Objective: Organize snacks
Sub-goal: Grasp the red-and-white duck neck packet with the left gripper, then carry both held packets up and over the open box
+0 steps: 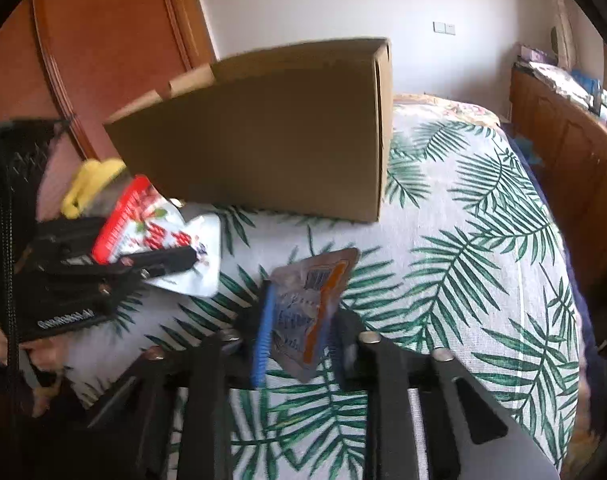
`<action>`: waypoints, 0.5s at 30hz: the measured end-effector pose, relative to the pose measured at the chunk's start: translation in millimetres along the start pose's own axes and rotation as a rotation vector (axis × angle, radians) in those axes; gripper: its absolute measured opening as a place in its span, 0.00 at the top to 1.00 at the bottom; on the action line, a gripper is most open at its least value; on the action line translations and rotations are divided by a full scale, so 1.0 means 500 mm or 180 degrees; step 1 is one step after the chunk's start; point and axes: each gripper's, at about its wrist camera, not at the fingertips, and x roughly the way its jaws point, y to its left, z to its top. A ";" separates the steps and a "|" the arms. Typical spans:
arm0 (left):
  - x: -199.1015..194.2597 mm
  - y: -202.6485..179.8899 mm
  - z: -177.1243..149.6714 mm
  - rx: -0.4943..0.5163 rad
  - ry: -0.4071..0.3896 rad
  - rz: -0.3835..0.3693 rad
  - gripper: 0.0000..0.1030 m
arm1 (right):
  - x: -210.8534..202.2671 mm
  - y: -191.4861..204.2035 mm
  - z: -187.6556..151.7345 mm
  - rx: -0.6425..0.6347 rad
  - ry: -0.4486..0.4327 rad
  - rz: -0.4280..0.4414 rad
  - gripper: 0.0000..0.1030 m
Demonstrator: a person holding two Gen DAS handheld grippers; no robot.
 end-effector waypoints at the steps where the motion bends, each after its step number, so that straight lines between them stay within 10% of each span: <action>1: 0.000 -0.001 0.001 0.0001 -0.0005 -0.0001 0.77 | -0.005 0.006 0.001 -0.0017 -0.0016 0.0020 0.89; 15: -0.076 0.018 0.001 -0.0044 -0.0183 -0.0011 0.77 | -0.017 0.064 0.004 -0.0262 -0.0109 -0.0153 0.92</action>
